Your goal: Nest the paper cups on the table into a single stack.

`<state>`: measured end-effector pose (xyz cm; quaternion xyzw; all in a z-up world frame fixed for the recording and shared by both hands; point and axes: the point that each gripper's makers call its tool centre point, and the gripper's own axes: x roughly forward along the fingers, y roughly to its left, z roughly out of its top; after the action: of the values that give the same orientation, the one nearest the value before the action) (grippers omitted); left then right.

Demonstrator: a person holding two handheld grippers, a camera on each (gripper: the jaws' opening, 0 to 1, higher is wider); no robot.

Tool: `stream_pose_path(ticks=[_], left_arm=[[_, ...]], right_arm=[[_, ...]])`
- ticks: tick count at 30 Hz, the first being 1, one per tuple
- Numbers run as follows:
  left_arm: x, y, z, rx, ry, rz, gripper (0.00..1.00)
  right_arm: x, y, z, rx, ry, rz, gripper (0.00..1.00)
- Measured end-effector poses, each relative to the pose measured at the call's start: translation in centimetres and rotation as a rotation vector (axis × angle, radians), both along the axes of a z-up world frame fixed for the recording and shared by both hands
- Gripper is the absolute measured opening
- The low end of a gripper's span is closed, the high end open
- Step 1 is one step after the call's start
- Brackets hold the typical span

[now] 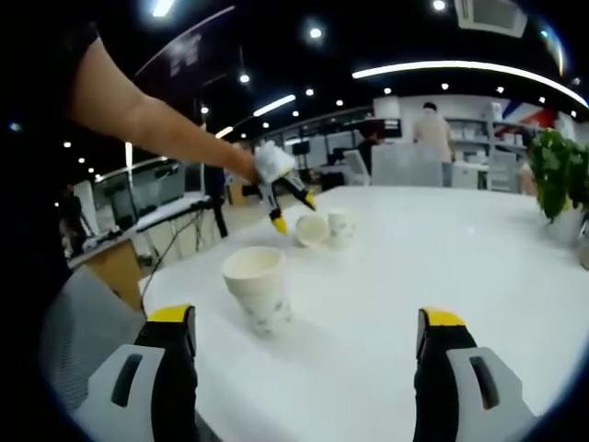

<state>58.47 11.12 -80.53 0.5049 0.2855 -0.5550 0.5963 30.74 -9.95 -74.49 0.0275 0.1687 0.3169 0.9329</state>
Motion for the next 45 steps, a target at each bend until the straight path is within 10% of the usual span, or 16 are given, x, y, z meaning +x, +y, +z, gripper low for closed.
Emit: stream_pose_path(ticks=[28,45], left_arm=[[-2.1,-0.7,-2.4,0.034,0.115,0.105,0.46],[-3.0,-0.8,-0.8,-0.154,0.192,0.290,0.42]], right_arm=[[0.0,-0.3,-0.1,0.005,0.008,-0.020,0.93],[0.0,0.0,-0.3,-0.005,-0.003,-0.014,0.93]])
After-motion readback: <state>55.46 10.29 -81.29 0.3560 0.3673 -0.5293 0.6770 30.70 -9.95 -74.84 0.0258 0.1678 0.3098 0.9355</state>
